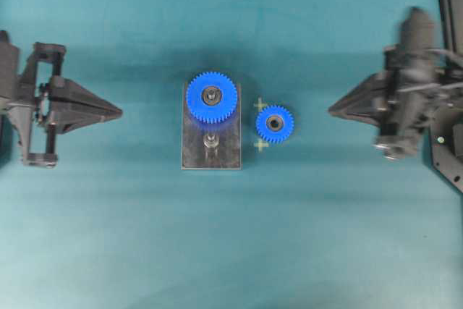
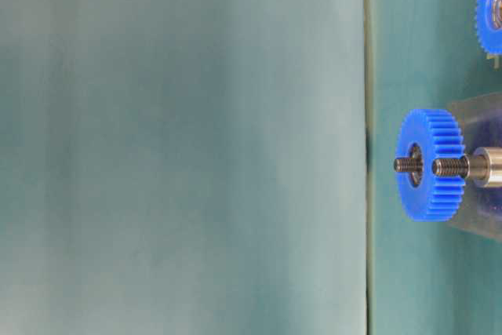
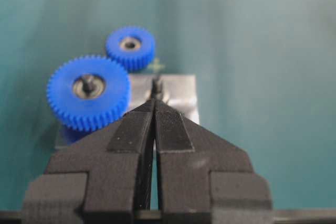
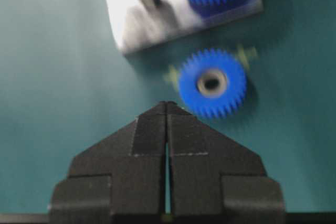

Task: Fit the small gear onto the shaft.
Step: 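Move the right gripper toward the small blue gear beside the plate, then lower the right gripper over the small blue gear and grasp it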

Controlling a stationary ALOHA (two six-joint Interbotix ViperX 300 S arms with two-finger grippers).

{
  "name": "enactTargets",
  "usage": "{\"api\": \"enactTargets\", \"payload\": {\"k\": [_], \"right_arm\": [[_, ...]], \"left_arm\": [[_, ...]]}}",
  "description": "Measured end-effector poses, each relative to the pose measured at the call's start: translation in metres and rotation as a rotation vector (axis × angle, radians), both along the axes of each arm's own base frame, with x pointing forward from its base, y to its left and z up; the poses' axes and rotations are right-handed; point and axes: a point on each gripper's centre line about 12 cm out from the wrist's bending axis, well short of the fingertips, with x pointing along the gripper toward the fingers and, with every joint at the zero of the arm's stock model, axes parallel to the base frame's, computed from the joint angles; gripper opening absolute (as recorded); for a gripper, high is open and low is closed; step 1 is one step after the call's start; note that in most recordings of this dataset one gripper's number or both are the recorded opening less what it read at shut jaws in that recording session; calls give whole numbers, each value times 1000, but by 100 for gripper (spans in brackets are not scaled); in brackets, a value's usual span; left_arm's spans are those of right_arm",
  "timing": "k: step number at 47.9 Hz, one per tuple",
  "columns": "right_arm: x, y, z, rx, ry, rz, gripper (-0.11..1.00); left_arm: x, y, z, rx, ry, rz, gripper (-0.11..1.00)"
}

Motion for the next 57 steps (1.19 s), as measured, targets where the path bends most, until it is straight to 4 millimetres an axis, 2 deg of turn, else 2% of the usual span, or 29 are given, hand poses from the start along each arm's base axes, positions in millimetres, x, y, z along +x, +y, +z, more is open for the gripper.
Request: {"api": "enactTargets", "payload": {"k": [11, 17, 22, 31, 34, 38, 43, 52, 57], "right_arm": [[27, -20, -24, 19, 176, -50, -2], [43, -32, -38, 33, 250, -80, 6], [54, -38, -49, 51, 328, -87, 27], [75, -43, -66, 84, 472, -74, 82], [82, -44, -70, 86, 502, -66, 92], [95, -48, -74, 73, 522, -58, 88], [103, -51, -83, 63, 548, -52, 88], [105, -52, -99, 70, 594, -49, 88], [107, -52, -101, 71, 598, -49, 88]], "left_arm": [[0, 1, -9, 6, 66, 3, 0], [-1, 2, -12, 6, 92, 5, 0], [-1, 2, -11, 6, 94, 5, 0], [0, 2, -11, 6, 95, 5, 0], [0, 2, -11, 6, 95, 5, 0], [1, 2, -11, 6, 97, 5, 0], [1, 2, -10, 6, 95, 5, 0], [1, 2, -9, 6, 94, 5, 0], [1, 2, -9, 4, 94, 5, 0]]}}
